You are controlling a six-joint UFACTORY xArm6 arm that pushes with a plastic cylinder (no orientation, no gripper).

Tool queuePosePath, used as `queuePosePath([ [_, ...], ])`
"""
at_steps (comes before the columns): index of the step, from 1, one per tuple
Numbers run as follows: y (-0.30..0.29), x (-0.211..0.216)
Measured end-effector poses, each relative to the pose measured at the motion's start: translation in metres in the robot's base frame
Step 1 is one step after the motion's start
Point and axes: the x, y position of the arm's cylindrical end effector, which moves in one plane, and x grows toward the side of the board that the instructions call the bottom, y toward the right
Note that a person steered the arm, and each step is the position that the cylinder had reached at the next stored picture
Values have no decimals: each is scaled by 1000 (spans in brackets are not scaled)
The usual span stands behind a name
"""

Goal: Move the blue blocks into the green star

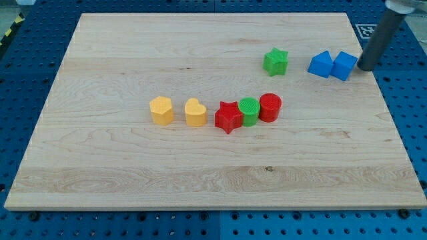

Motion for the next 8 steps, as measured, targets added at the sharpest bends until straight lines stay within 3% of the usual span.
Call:
queuePosePath([
  [3,-63,-1],
  [6,-53,2],
  [8,-25,119],
])
